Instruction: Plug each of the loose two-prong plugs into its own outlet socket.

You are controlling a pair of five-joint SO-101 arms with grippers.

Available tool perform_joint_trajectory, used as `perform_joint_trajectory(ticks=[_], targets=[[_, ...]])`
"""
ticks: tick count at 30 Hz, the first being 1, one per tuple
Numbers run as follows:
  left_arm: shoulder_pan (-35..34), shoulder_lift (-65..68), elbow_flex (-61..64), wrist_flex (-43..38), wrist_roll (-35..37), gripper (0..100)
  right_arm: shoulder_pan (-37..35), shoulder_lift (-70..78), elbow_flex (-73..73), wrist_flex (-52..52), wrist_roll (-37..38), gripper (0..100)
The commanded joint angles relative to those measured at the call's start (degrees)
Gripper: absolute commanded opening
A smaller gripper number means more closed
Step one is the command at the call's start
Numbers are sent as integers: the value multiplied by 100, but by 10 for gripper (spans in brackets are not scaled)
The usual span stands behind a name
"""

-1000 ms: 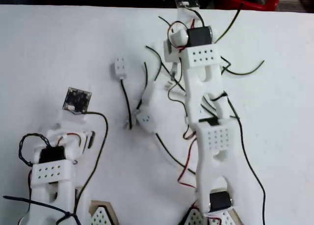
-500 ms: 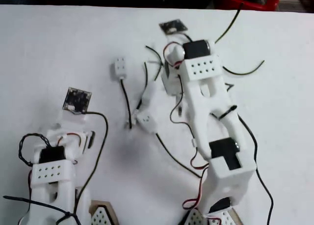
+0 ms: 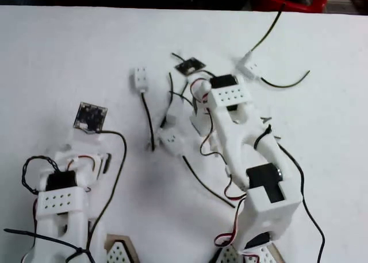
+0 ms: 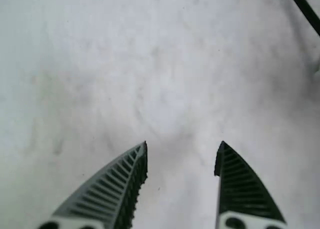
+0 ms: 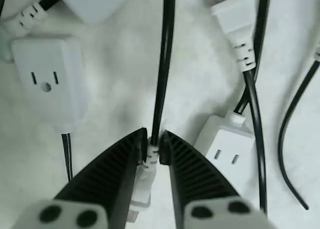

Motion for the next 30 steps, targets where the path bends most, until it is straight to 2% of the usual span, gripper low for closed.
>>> perform_joint_trajectory(ticks=[1,3,5,10,15,30], targets=[[-31,-119,-35,-123,-26,229,-75,-277,202,-198,70,87],[-31,-119,-35,-123,-26,229,-75,-277,308,-198,53,155],[-31,-119,-35,-123,-26,229,-75,-277,334,-180,35,181],[-31,-119,-35,-123,-26,229,-75,-330,316,57,9,172],[-31,-119,-35,-123,-26,229,-48,-286,308,127,-466,171],[-31,-119,-35,-123,-26,229,-75,189,299,321,-457,170]])
